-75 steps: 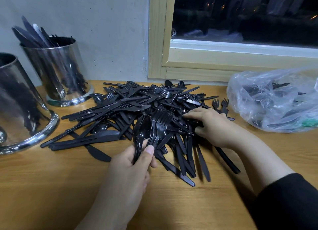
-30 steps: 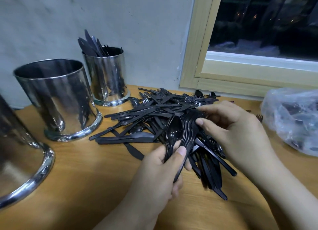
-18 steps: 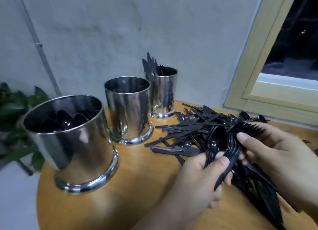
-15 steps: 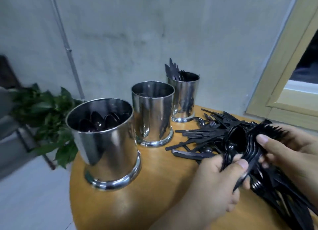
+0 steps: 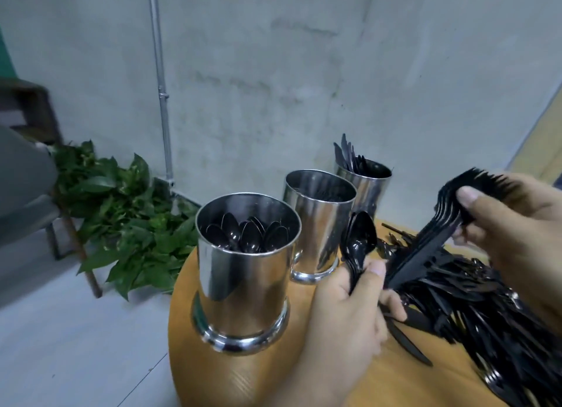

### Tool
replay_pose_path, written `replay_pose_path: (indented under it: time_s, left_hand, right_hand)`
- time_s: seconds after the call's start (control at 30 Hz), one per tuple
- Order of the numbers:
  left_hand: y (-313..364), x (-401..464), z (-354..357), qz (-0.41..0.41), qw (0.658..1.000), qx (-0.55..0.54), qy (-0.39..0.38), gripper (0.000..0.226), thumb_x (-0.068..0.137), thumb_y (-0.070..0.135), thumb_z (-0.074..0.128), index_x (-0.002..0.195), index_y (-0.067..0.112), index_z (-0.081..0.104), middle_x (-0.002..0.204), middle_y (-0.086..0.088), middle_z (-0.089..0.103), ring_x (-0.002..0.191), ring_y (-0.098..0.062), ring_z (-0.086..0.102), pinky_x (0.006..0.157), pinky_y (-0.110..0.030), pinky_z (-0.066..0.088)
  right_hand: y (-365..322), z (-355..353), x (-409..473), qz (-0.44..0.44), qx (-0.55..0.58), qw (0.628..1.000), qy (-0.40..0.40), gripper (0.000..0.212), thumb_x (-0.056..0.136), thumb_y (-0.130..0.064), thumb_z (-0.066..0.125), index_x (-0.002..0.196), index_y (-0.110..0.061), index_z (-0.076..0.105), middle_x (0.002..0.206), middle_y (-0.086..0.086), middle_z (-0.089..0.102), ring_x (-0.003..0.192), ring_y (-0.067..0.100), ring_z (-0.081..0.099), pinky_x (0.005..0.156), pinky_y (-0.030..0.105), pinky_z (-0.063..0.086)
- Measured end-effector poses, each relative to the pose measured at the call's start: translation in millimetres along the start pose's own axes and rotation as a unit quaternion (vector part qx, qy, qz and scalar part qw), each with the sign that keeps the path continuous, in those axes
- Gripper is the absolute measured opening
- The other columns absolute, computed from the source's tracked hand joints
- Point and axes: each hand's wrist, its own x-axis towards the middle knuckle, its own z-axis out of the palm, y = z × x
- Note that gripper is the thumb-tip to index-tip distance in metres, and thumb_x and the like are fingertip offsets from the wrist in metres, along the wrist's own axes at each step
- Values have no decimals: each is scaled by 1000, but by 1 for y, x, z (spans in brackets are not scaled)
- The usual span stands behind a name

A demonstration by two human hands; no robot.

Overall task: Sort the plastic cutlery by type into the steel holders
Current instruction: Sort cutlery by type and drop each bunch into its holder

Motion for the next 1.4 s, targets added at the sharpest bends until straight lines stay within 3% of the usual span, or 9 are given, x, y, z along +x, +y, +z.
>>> replay_pose_path:
  time_s: [0.27, 0.47, 0.57, 0.67, 0.87, 1.07, 1.17, 1.27, 1.4]
  left_hand:
    - [4, 9, -19, -5, 996, -64, 69, 34, 104, 37, 52, 93, 11, 70, 60, -2, 32, 46, -13, 23, 49, -35, 12]
    - [5, 17, -29, -14, 994, -80, 75, 35, 104, 36, 53, 96, 7, 69, 59, -4, 30, 45, -14, 21, 46, -32, 12]
    - [3, 20, -31, -13, 994, -84, 71, 34, 104, 36, 53, 91, 11, 71, 59, -3, 32, 44, -14, 22, 45, -29, 12]
    - [4, 21, -31, -19, 994, -90, 56, 34, 105, 36, 52, 90, 12, 71, 60, -1, 33, 46, -13, 20, 44, -28, 11]
    - [9, 15, -24, -42, 995, -82, 24, 34, 105, 35, 53, 85, 17, 73, 60, 1, 31, 47, -11, 19, 41, -23, 13]
    - [19, -6, -23, 18, 996, 57, 60, 30, 101, 48, 54, 97, 25, 72, 67, 2, 60, 50, -13, 51, 45, -31, 48]
    - [20, -34, -37, 192, 927, 258, 192, 24, 94, 55, 50, 91, 44, 70, 85, 19, 68, 72, -3, 65, 65, -20, 55]
    - [32, -54, -63, 347, 814, 356, 300, 26, 99, 37, 49, 94, 32, 73, 94, 22, 65, 90, 1, 62, 78, -15, 48]
    - [54, -44, -92, 297, 780, 485, 260, 40, 98, 41, 45, 120, 22, 73, 121, 15, 66, 119, -2, 56, 107, -43, 47]
  right_hand:
    - [-2, 60, 98, -58, -39, 996, 61, 11, 100, -14, 57, 101, -8, 67, 76, 3, 68, 60, 13, 63, 69, 36, 59]
    - [47, 107, 134, 43, -190, 980, -47, 22, 94, -31, 68, 109, -14, 70, 94, 9, 75, 86, 29, 72, 86, 52, 57]
    - [54, 109, 127, 29, -325, 941, -92, 50, 91, -44, 70, 127, -10, 63, 124, 14, 66, 112, 31, 63, 97, 42, 50]
    - [29, 96, 104, -46, -267, 961, -46, 45, 94, -56, 59, 119, -20, 69, 108, 3, 71, 94, 18, 65, 80, 30, 46]
    - [-13, 73, 50, 11, -91, 906, -412, 25, 93, -30, 64, 115, -21, 70, 80, 10, 68, 60, 17, 60, 60, 32, 48]
    - [-34, 65, 48, -55, -103, 958, -263, 10, 90, -21, 69, 99, -18, 73, 75, 1, 72, 62, 15, 62, 64, 32, 51]
    - [-57, 60, 57, -99, -28, 988, -119, 7, 95, -11, 66, 97, -16, 70, 71, 0, 69, 58, 13, 58, 58, 20, 47]
    - [-63, 83, 57, -109, -37, 991, -70, 8, 97, -11, 64, 95, -17, 69, 77, 4, 71, 61, 16, 62, 64, 33, 57]
    - [-37, 127, 54, -80, -132, 985, -82, 8, 96, -21, 64, 102, -21, 68, 90, 2, 73, 82, 24, 70, 84, 47, 57]
